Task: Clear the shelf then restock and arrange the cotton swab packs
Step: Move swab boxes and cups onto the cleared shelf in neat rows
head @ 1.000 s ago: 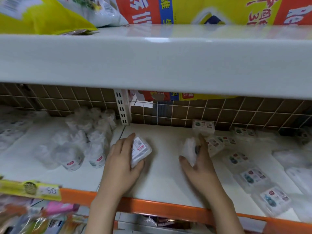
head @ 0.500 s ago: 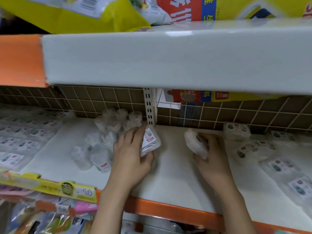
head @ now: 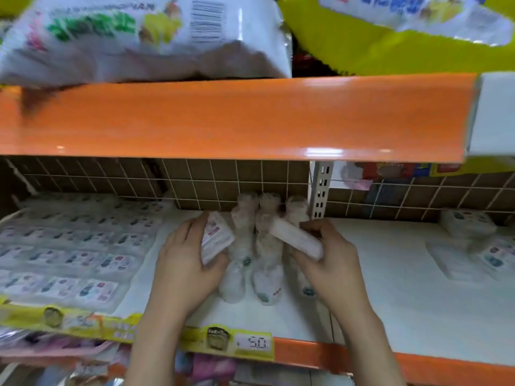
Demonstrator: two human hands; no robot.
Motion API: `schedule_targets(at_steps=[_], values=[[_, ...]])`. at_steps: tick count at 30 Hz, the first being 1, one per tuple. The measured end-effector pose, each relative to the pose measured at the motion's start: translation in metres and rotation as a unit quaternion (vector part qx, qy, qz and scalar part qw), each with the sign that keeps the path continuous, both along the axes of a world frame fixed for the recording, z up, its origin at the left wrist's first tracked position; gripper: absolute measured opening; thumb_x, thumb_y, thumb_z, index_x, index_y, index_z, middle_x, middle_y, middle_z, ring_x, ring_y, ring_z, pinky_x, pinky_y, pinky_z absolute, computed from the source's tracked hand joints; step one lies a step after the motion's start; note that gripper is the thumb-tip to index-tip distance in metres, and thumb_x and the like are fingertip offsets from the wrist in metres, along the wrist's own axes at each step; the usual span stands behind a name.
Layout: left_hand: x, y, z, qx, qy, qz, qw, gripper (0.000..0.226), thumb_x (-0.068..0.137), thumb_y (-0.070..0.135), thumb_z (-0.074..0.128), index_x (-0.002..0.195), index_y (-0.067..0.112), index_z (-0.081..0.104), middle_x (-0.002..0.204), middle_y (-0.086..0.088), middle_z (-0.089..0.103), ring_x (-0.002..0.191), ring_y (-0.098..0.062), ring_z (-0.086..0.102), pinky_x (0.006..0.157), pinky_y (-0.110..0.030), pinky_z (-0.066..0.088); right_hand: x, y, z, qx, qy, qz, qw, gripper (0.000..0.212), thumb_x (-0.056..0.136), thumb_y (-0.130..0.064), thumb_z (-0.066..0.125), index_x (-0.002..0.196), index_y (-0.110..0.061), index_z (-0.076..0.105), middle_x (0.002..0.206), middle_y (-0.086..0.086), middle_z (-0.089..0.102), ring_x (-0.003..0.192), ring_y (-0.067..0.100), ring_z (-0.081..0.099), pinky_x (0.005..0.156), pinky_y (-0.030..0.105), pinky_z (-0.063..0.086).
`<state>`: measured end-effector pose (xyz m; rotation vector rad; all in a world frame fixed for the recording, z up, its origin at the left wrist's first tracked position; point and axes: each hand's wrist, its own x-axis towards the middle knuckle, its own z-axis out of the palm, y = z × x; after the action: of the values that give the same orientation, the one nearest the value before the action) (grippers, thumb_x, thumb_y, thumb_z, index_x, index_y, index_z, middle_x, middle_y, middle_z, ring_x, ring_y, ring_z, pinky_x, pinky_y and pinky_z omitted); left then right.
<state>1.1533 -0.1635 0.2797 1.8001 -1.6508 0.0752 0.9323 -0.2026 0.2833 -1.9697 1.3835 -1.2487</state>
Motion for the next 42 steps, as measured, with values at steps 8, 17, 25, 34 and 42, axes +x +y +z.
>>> schedule_targets(at_steps=[8, 17, 25, 34, 42], values=[[0.013, 0.006, -0.010, 0.011, 0.008, -0.006, 1.000, 0.076, 0.065, 0.043, 0.044, 0.129, 0.003, 0.053, 0.117, -0.015, 0.059, 0.100, -0.038, 0.059, 0.084, -0.045, 0.048, 0.015, 0.001, 0.001, -0.048, 0.046, -0.018, 0.998, 0.027, 0.070, -0.026, 0.060, 0.096, -0.020, 0.065, 0.087, -0.005, 0.064, 0.084, 0.018, 0.053, 0.066, 0.022, 0.039], [0.018, -0.001, -0.004, 0.021, -0.015, -0.015, 1.000, 0.077, 0.063, 0.045, 0.043, 0.130, 0.010, 0.054, 0.114, -0.009, 0.060, 0.098, -0.036, 0.057, 0.082, -0.044, 0.047, 0.029, -0.015, 0.000, -0.051, 0.060, 0.025, 0.997, 0.023, 0.081, -0.023, 0.069, 0.102, -0.018, 0.062, 0.094, -0.006, 0.055, 0.091, 0.019, 0.053, 0.074, 0.030, 0.042], [0.081, 0.003, -0.013, 0.005, 0.012, -0.006, 1.000, 0.066, 0.063, 0.042, 0.042, 0.123, 0.017, 0.058, 0.112, -0.003, 0.064, 0.100, -0.032, 0.057, 0.083, -0.040, 0.044, 0.089, -0.019, 0.003, -0.066, 0.029, 0.039, 0.997, 0.031, 0.076, -0.001, 0.070, 0.103, -0.011, 0.060, 0.096, -0.003, 0.054, 0.086, 0.012, 0.052, 0.070, 0.003, 0.034], [0.242, 0.011, -0.037, 0.072, 0.067, -0.027, 0.995, 0.062, 0.075, 0.046, 0.040, 0.132, 0.021, 0.047, 0.120, -0.003, 0.058, 0.103, -0.029, 0.056, 0.081, -0.044, 0.050, 0.242, -0.001, -0.021, -0.048, -0.001, 0.033, 0.998, 0.034, 0.074, -0.004, 0.069, 0.093, -0.022, 0.047, 0.081, -0.016, 0.052, 0.073, -0.009, 0.047, 0.063, 0.002, 0.033], [0.335, -0.022, -0.037, 0.054, -0.078, -0.035, 0.995, 0.043, 0.077, 0.004, 0.070, 0.119, 0.008, 0.061, 0.111, -0.022, 0.059, 0.093, -0.044, 0.058, 0.077, -0.048, 0.049, 0.308, 0.012, -0.039, -0.076, 0.037, -0.003, 0.996, 0.035, 0.071, -0.004, 0.070, 0.096, -0.023, 0.055, 0.089, -0.007, 0.053, 0.084, 0.014, 0.052, 0.071, 0.019, 0.036]])
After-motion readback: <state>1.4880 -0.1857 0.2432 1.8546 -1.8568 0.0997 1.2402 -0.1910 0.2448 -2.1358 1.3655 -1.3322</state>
